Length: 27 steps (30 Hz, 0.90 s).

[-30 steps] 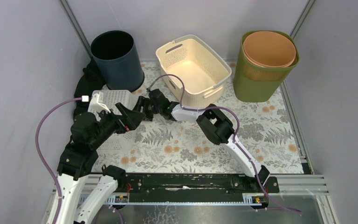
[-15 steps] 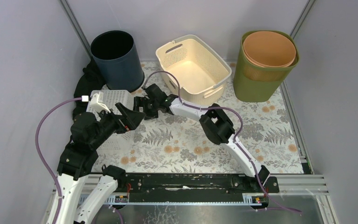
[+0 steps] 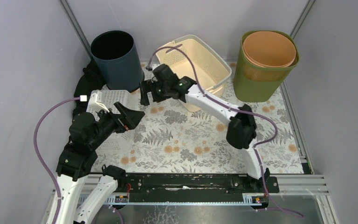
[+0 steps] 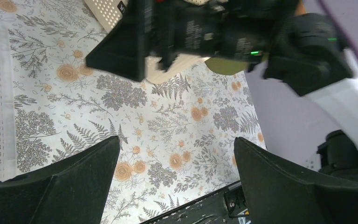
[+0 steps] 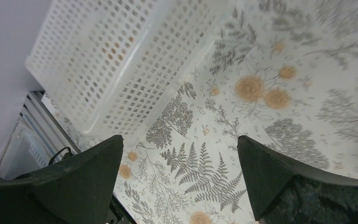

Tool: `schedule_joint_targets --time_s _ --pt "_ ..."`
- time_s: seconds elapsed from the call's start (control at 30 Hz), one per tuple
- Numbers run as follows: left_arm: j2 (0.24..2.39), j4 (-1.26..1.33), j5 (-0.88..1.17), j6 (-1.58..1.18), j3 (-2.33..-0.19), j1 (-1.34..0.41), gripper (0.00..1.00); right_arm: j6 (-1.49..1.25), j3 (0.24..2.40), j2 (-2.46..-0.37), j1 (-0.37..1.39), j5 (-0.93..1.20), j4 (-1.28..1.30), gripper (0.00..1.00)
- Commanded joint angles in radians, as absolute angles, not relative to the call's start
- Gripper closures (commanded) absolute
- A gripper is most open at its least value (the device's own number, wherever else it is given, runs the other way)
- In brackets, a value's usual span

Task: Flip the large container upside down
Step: Move the container to the center of the board.

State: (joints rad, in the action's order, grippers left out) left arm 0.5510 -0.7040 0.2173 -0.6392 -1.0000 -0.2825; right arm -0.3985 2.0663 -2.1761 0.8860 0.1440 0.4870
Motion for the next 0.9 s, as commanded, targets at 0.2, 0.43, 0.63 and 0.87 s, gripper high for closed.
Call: schedule_joint_targets --time_s 0.2,0.43,0.63,0.87 --pt "0.545 -0.64 0.188 -0.647 -0.996 -0.285 0.0 -0.235 2.165 -1.999 0.779 0.051 0.585 0.01" --pt "0.546 -0.633 0.196 -0.648 -0.974 -0.286 0.0 -0.142 2.24 -2.043 0.77 -0.22 0.666 0.01" --pt "0.547 -0.627 0.2 -0.65 -0.967 -0.286 0.0 -0.093 2.357 -2.168 0.754 -0.26 0.748 0.01" --pt "0.542 -0.629 0.206 -0.647 -0.964 -0.285 0.0 -0.07 2.426 -2.276 0.726 -0.264 0.792 0.1"
